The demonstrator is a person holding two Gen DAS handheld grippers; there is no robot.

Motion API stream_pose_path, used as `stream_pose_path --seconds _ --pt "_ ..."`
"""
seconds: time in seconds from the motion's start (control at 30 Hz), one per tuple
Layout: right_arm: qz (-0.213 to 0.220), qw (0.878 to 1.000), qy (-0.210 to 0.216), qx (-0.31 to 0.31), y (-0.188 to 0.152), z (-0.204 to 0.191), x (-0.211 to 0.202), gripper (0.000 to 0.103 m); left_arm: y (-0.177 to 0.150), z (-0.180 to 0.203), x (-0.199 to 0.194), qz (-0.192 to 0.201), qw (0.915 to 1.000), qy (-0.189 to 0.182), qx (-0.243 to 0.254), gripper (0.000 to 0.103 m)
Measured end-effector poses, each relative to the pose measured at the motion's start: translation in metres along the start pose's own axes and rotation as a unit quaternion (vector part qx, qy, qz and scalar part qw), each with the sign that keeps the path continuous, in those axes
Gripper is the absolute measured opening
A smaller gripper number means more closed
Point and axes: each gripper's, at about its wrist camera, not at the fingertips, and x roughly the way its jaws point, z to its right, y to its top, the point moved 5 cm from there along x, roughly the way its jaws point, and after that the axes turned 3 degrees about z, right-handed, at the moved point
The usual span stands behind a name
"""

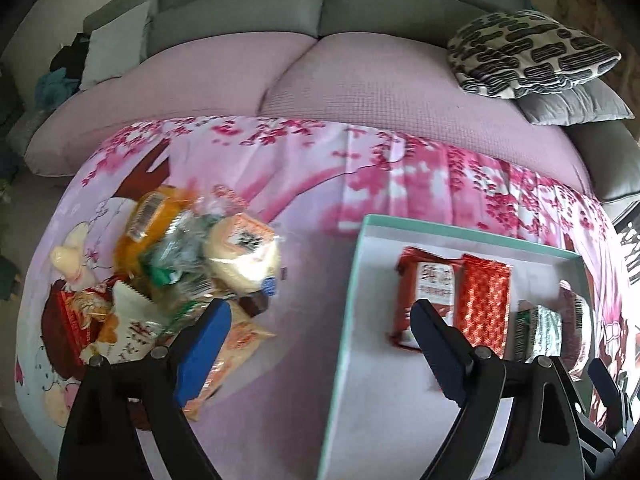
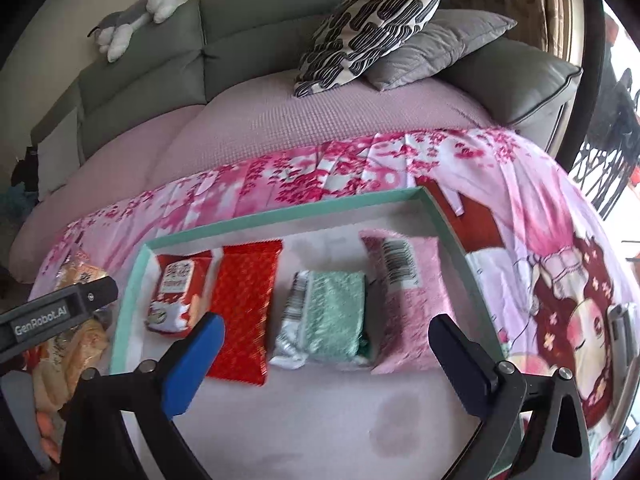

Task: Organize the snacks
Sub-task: 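Release the pink packet in the tray beside the green packet with the right gripper, then move both open grippers back over the snack pile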

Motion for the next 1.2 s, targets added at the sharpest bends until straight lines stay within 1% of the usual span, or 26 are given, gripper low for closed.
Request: stream_pose_path --seconds 0.1,0.27,0.47,0.57,0.7,0.9,1.03,1.2 --pt "-0.016 1.000 -0.003 -0.001 -0.007 -0.005 -0.001 0.103 -0.003 -0.010 -0.004 -0.003 1.0000 0.008 0.002 0.091" --pt "-0.028 1.000 -0.004 -0.005 -0.012 -0.013 -0.003 0.103 -0.013 -0.031 -0.008 -0.010 0.9997 0.022 0.005 0.091" --pt "-0.039 0.999 0.011 -0.019 -0.017 -0.039 -0.004 0.103 -0.025 -0.061 -0.010 -0.020 0.9991 0.034 -0.013 0.091" --pt "-0.041 0.998 0.032 -0.035 -0.020 -0.061 -0.006 0.103 -0.030 -0.076 -0.014 -0.020 0.9987 0.040 -0.023 0.091" --pt "-0.038 0.996 0.055 -0.058 -0.024 -0.090 -0.010 0.103 -0.034 -0.099 -0.018 -0.020 0.9978 0.046 -0.043 0.091" --pt "-0.029 0.992 0.091 -0.081 -0.029 -0.125 -0.014 0.103 -0.033 -0.143 -0.028 -0.008 0.9940 0.061 -0.090 0.091" --pt "-0.031 0.989 0.116 -0.086 -0.032 -0.145 -0.013 0.103 -0.032 -0.177 -0.031 -0.004 0.9897 0.069 -0.125 0.091" --pt "-0.038 0.984 0.144 -0.101 -0.041 -0.176 -0.009 0.103 -0.036 -0.215 -0.029 -0.012 0.9822 0.077 -0.171 0.091"
